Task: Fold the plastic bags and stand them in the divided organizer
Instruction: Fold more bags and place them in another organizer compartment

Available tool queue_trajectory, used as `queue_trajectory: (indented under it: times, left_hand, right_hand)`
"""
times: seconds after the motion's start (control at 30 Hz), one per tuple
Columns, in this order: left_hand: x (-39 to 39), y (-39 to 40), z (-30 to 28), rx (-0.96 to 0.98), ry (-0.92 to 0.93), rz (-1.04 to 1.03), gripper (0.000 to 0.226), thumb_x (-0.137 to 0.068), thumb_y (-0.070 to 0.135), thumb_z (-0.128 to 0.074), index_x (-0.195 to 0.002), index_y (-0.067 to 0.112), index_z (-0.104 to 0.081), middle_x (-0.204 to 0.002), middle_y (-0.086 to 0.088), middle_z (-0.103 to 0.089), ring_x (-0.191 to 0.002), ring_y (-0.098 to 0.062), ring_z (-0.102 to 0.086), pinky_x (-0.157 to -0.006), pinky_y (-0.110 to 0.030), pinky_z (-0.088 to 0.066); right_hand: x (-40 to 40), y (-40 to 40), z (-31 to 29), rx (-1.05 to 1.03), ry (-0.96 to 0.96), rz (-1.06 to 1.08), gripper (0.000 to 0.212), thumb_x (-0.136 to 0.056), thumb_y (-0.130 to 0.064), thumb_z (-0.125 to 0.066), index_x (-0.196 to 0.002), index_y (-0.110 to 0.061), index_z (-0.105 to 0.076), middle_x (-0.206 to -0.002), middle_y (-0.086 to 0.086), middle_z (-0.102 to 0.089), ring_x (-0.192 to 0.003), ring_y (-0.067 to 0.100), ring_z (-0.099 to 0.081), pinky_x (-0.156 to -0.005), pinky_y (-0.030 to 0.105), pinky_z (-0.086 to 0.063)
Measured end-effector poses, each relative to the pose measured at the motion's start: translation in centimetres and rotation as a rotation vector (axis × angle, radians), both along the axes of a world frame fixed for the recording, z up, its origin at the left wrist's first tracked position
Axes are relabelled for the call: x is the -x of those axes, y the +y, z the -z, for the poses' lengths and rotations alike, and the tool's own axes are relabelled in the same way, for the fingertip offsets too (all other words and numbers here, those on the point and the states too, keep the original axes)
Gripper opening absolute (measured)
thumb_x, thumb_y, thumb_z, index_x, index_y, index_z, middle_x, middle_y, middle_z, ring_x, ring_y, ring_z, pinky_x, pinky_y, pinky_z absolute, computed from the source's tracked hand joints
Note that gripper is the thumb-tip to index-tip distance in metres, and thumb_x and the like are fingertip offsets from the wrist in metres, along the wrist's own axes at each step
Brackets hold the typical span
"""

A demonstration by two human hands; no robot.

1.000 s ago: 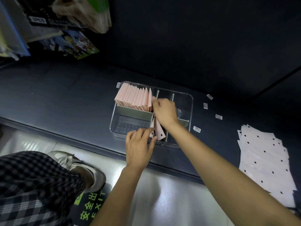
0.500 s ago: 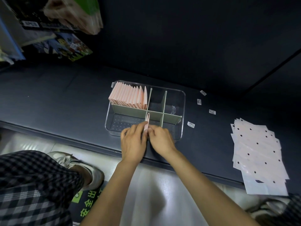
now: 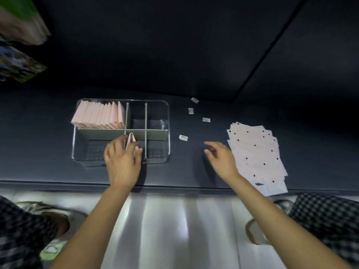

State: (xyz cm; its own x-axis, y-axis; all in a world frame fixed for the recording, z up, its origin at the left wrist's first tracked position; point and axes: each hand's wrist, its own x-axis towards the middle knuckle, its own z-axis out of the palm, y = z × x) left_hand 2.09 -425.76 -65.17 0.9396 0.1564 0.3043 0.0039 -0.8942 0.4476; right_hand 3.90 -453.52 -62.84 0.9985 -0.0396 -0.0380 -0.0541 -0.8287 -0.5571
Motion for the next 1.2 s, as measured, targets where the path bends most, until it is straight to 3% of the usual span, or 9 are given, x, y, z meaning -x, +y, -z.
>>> queue_trajectory:
  times: [0.13, 0.27, 0.43, 0.57, 0.7, 0.83, 1.03, 1.1, 1.2]
  left_hand:
    - [0.4, -4.9, -0.9, 0.054, -0.105, 0.247, 0.022, -0.089, 0.019, -0.053, -0.099, 0.006, -0.068, -0.114, -0.016, -0.058, -0.107, -0.033, -0.049, -0.091, -0.042, -0.041]
    - [2.7, -9.9, 0.3, 0.067, 0.084, 0.566, 0.024, -0.092, 0.023, -0.053, -0.107, 0.011, -0.067, -0.115, -0.008, -0.06, -0.104, -0.029, -0.057, -0.09, -0.032, -0.043]
    - [4.7, -10.8, 4.2, -0.025, 0.439, 0.668, 0.044, -0.096, 0.038, -0.048, -0.137, 0.024, -0.047, -0.15, 0.006, -0.033, -0.141, -0.015, -0.025, -0.114, -0.031, -0.024]
    - [4.7, -11.1, 4.4, -0.045, 0.438, 0.665, 0.044, -0.095, 0.039, -0.05, -0.136, 0.024, -0.048, -0.15, 0.006, -0.032, -0.142, -0.016, -0.022, -0.115, -0.031, -0.019]
    - [4.3, -12.1, 3.7, -0.015, 0.404, 0.679, 0.046, -0.095, 0.04, -0.05, -0.138, 0.027, -0.044, -0.148, 0.009, -0.034, -0.141, -0.013, -0.023, -0.113, -0.028, -0.023]
    - [4.3, -14.1, 2.4, 0.2, 0.443, 0.678, 0.058, -0.089, 0.038, -0.06, -0.142, 0.029, -0.037, -0.139, 0.01, -0.044, -0.125, -0.011, -0.043, -0.102, -0.026, -0.037]
    - [4.6, -16.2, 2.4, 0.742, 0.71, 0.451, 0.048, -0.086, 0.015, -0.068, -0.129, 0.023, -0.049, -0.103, 0.001, -0.056, -0.084, -0.01, -0.056, -0.083, -0.013, -0.045]
    - [4.5, -16.0, 2.6, 0.758, 0.704, 0.454, 0.038, -0.086, 0.011, -0.067, -0.119, 0.026, -0.055, -0.093, 0.001, -0.055, -0.077, -0.009, -0.053, -0.081, -0.017, -0.044]
    - [4.4, -15.7, 2.9, 0.553, 0.563, 0.439, 0.043, -0.081, 0.02, -0.073, -0.119, 0.029, -0.058, -0.089, 0.004, -0.044, -0.085, -0.012, -0.046, -0.083, -0.024, -0.04]
  right_hand:
    - [2.7, -11.0, 1.8, 0.178, 0.122, 0.179, 0.055, -0.086, -0.027, -0.067, -0.135, -0.01, -0.047, -0.141, 0.009, -0.046, -0.128, 0.029, -0.039, -0.104, 0.032, -0.032]
    - [5.8, -16.2, 3.3, 0.196, 0.226, 0.125, 0.079, -0.071, -0.041, -0.079, -0.136, -0.014, -0.043, -0.143, 0.005, -0.041, -0.131, 0.027, -0.035, -0.107, 0.037, -0.031]
    - [7.4, -17.3, 5.7, 0.032, 0.078, 0.121, 0.04, -0.068, -0.026, -0.083, -0.104, -0.018, -0.068, -0.128, -0.002, -0.054, -0.121, 0.022, -0.046, -0.102, 0.038, -0.041]
    - [7.0, -16.8, 6.0, -0.165, -0.008, 0.241, 0.008, -0.078, -0.009, -0.074, -0.086, -0.011, -0.075, -0.115, 0.002, -0.062, -0.116, 0.023, -0.05, -0.097, 0.039, -0.048]
    - [6.4, -15.1, 4.4, -0.008, -0.155, 0.136, 0.009, -0.082, -0.009, -0.071, -0.089, -0.009, -0.076, -0.107, 0.006, -0.069, -0.107, 0.029, -0.057, -0.095, 0.041, -0.045]
    - [5.4, -10.1, 2.5, 0.119, -0.272, -0.077, 0.005, -0.078, -0.013, -0.073, -0.081, -0.012, -0.077, -0.086, 0.001, -0.074, -0.082, 0.028, -0.063, -0.077, 0.037, -0.048]
    - [6.4, -5.6, 4.4, -0.117, 0.049, -0.031, 0.007, -0.084, -0.015, -0.068, -0.085, -0.011, -0.074, -0.087, 0.0, -0.07, -0.089, 0.021, -0.053, -0.078, 0.027, -0.043]
    - [6.4, -5.4, 4.7, -0.241, 0.108, 0.006, 0.004, -0.083, -0.013, -0.069, -0.083, -0.011, -0.073, -0.087, -0.004, -0.067, -0.092, 0.017, -0.052, -0.081, 0.023, -0.044]
    - [5.9, -5.5, 4.0, -0.432, 0.176, -0.008, 0.005, -0.083, -0.01, -0.068, -0.086, -0.008, -0.072, -0.092, -0.008, -0.067, -0.099, 0.014, -0.056, -0.087, 0.017, -0.046]
